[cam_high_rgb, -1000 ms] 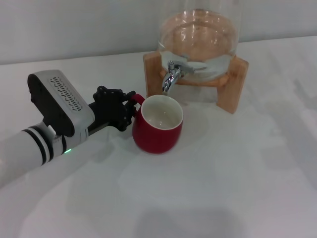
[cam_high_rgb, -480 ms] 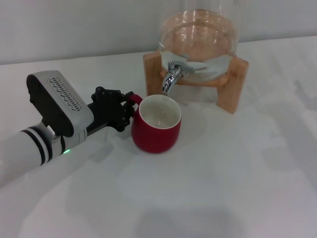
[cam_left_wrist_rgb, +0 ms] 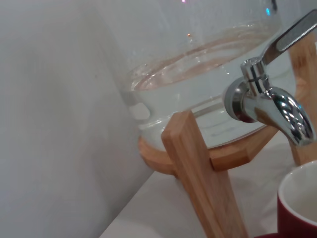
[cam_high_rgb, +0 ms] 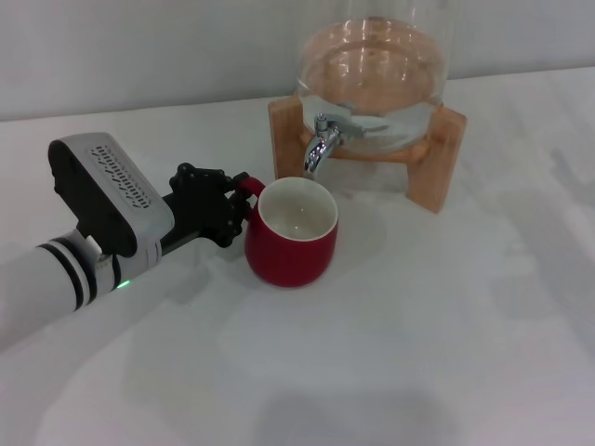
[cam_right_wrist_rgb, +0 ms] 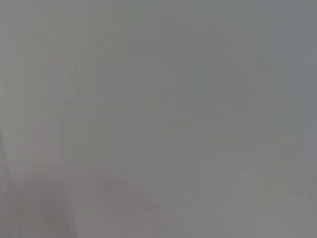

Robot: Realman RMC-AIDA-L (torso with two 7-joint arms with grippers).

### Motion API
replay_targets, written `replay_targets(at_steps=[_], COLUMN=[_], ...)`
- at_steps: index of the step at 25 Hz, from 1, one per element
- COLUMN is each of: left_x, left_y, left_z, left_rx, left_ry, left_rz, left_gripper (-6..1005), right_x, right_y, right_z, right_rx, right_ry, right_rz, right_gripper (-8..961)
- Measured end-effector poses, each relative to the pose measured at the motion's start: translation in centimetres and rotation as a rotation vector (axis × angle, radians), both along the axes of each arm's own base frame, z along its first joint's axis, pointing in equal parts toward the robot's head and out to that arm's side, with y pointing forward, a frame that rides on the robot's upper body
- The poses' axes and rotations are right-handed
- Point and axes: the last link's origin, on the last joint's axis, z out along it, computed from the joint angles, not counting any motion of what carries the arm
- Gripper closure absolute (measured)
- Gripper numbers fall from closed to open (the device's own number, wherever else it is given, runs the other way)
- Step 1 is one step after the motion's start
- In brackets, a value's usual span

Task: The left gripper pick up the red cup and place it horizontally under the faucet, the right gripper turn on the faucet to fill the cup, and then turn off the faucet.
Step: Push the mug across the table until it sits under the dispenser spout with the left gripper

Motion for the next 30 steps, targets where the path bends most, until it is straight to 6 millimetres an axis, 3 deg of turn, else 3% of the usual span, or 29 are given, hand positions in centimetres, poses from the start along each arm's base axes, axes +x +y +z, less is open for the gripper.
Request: replay_targets(at_steps=[30], left_x=[0.07], left_y=[0.09], left_z=[-0.28], left_rx=[0.004], left_ry=[0.023], left_rz=[0.004], left_gripper=[909], right_x=[-0.28], right_y=[-0.08], right_z=[-0.12], right_rx=[-0.008], right_ry=[0.006], right_rz=[0.021], right_gripper=[81])
